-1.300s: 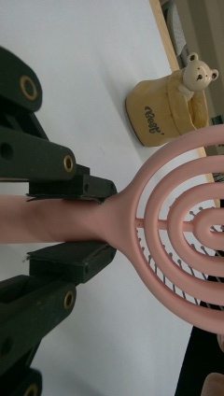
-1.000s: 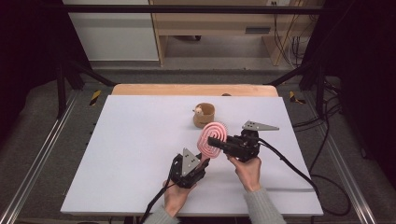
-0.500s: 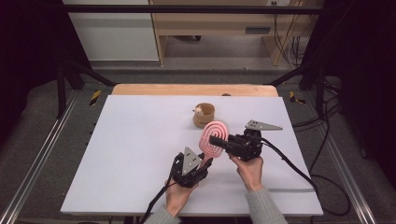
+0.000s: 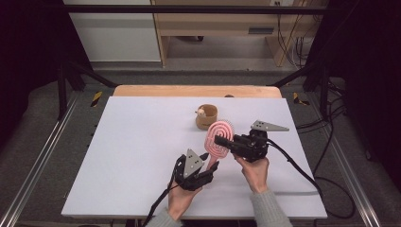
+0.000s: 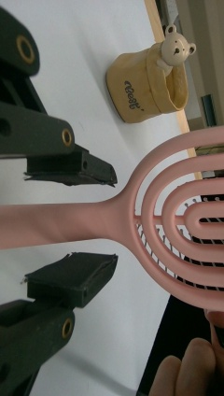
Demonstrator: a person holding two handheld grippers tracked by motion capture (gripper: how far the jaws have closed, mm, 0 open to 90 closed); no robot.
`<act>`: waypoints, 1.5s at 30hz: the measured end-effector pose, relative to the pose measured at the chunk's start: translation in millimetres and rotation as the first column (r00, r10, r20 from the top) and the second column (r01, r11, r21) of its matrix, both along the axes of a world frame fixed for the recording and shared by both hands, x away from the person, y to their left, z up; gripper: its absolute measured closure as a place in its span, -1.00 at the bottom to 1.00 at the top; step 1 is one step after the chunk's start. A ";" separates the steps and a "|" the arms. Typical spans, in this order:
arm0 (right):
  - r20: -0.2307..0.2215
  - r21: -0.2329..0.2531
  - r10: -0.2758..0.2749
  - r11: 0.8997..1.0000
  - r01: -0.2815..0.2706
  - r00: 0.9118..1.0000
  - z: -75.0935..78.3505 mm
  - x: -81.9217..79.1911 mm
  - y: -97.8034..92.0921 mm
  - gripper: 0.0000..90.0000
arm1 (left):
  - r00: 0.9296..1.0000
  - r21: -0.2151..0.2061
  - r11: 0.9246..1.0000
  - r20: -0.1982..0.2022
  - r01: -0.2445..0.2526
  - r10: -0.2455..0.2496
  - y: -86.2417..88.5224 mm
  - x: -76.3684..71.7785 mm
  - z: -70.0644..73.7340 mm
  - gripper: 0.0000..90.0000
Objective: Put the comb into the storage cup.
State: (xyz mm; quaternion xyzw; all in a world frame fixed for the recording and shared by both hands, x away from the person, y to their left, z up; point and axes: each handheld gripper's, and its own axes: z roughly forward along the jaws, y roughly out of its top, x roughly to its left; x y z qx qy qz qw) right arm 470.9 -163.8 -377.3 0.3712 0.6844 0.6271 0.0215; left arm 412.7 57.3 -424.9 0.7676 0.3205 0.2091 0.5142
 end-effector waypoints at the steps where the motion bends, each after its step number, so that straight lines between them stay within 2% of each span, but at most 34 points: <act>1: 0.003 -0.002 -0.002 1.000 0.002 1.000 0.2 0.2 -0.4 0.41 | 1.000 -0.007 1.000 -0.004 0.005 -0.005 1.0 -0.2 0.9 0.13; 7: 0.018 -0.009 -0.024 1.000 0.024 1.000 3.3 1.8 -4.2 0.41 | 0.999 -0.056 0.998 -0.033 0.032 -0.034 10.2 1.4 8.0 -0.09; 12: 0.035 -0.008 -0.047 0.999 0.047 0.998 6.4 3.5 -7.7 0.41 | 0.999 -0.059 0.997 -0.029 0.044 -0.046 17.3 3.1 12.3 -0.39; 13: 0.035 -0.008 -0.047 0.999 0.047 0.998 6.4 3.5 -7.7 0.41 | 0.999 -0.057 0.997 -0.022 0.043 -0.045 19.2 3.5 13.3 -0.39; 14: 0.041 -0.009 -0.055 0.998 0.056 0.998 7.0 4.9 -8.9 0.41 | 0.998 -0.071 0.996 -0.020 0.051 -0.052 23.8 5.3 15.3 -0.53; 15: 0.041 -0.009 -0.055 0.998 0.056 0.998 7.0 4.9 -8.9 0.41 | 0.998 -0.071 0.996 -0.020 0.051 -0.052 23.8 5.3 15.3 -0.58; 16: 0.041 -0.009 -0.061 0.998 0.061 0.997 7.6 6.0 -9.6 0.41 | 0.997 -0.096 0.993 -0.026 0.071 -0.074 28.5 7.6 17.3 -0.65; 22: 0.051 -0.004 -0.076 0.997 0.076 0.996 10.7 9.7 -13.5 0.41 | 0.993 -0.131 0.986 -0.043 0.102 -0.108 42.9 15.3 26.4 -0.87; 27: 0.057 -0.008 -0.092 0.996 0.093 0.994 14.8 11.0 -18.2 0.41 | 0.991 -0.126 0.985 -0.047 0.117 -0.124 56.3 21.5 32.9 -0.90; 30: 0.063 -0.013 -0.101 0.995 0.102 0.993 16.4 11.7 -20.6 0.41 | 0.992 -0.111 0.987 -0.042 0.117 -0.122 65.6 23.3 34.7 -0.90; 33: 0.064 -0.012 -0.105 0.994 0.106 0.992 18.3 12.4 -22.5 0.41 | 0.991 -0.116 0.986 -0.045 0.117 -0.123 76.4 24.9 35.4 -0.90; 36: 0.065 -0.013 -0.111 0.994 0.112 0.992 21.0 13.7 -23.7 0.41 | 0.993 -0.103 0.989 -0.039 0.105 -0.110 86.8 26.1 36.0 -0.90; 39: 0.075 -0.027 -0.116 0.993 0.118 0.990 24.1 16.1 -23.2 0.41 | 0.994 -0.113 0.989 -0.036 0.099 -0.103 97.1 26.5 36.5 -0.90; 44: 0.084 -0.032 -0.123 0.992 0.126 0.989 29.2 19.7 -22.3 0.41 | 0.996 -0.084 0.993 -0.029 0.082 -0.084 114.2 25.9 34.1 -0.90; 45: 0.085 -0.031 -0.126 0.991 0.129 0.988 30.3 20.2 -22.4 0.41 | 0.996 -0.090 0.993 -0.033 0.080 -0.083 118.4 25.7 32.8 -0.90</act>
